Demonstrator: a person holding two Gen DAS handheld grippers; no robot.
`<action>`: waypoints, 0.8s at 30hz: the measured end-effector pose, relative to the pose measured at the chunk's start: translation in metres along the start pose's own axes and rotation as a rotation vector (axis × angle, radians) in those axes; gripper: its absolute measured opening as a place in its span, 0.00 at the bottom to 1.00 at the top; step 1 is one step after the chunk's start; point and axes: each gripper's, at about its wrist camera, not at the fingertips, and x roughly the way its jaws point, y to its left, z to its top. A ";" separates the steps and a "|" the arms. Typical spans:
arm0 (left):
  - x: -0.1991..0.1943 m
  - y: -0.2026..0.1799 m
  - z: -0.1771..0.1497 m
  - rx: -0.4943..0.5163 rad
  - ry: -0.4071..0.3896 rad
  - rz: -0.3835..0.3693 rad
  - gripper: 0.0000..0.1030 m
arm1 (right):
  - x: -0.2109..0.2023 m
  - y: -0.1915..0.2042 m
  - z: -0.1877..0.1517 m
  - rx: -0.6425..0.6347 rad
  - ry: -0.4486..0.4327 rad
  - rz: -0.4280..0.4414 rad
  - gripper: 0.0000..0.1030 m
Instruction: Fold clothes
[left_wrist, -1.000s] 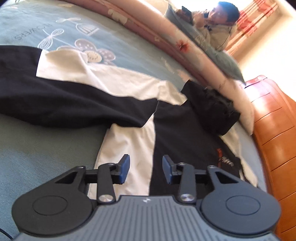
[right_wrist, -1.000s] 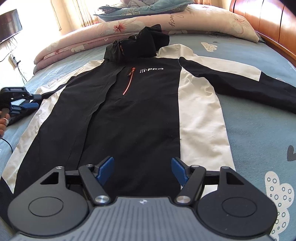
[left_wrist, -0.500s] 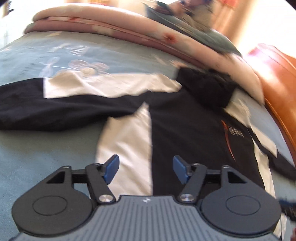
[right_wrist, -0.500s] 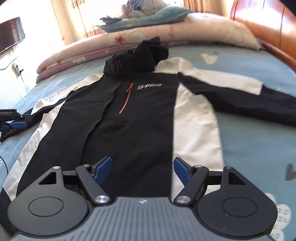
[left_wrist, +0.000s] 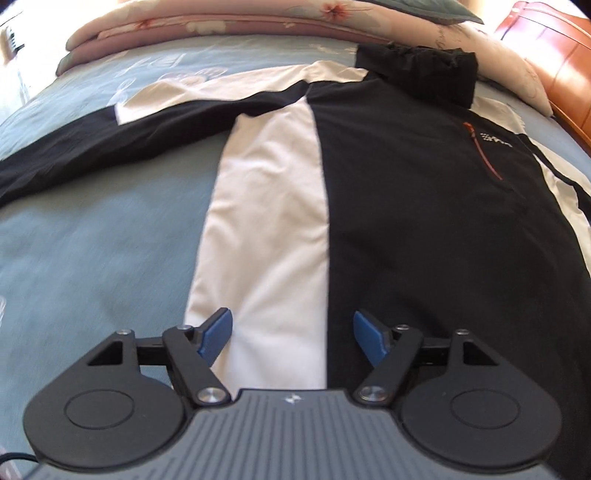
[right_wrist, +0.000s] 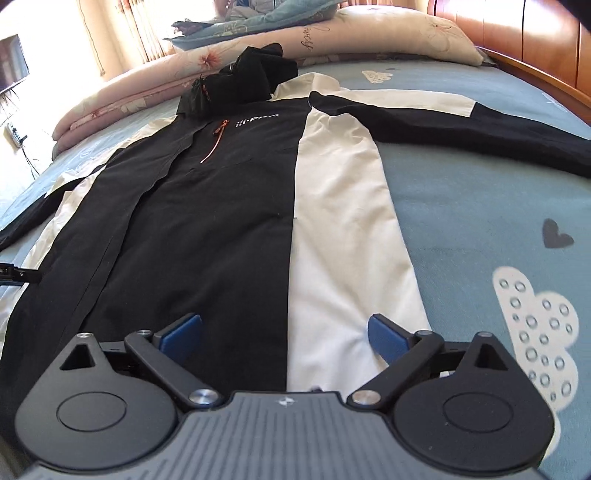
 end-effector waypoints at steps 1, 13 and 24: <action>-0.003 0.003 -0.005 0.002 0.008 0.012 0.75 | -0.003 -0.001 -0.004 -0.003 -0.003 0.004 1.00; -0.034 -0.063 -0.020 0.070 -0.015 -0.103 0.75 | -0.011 0.010 -0.020 -0.090 -0.007 -0.052 1.00; -0.037 -0.085 -0.072 0.133 -0.010 -0.071 0.81 | -0.010 0.019 -0.029 -0.164 0.002 -0.108 1.00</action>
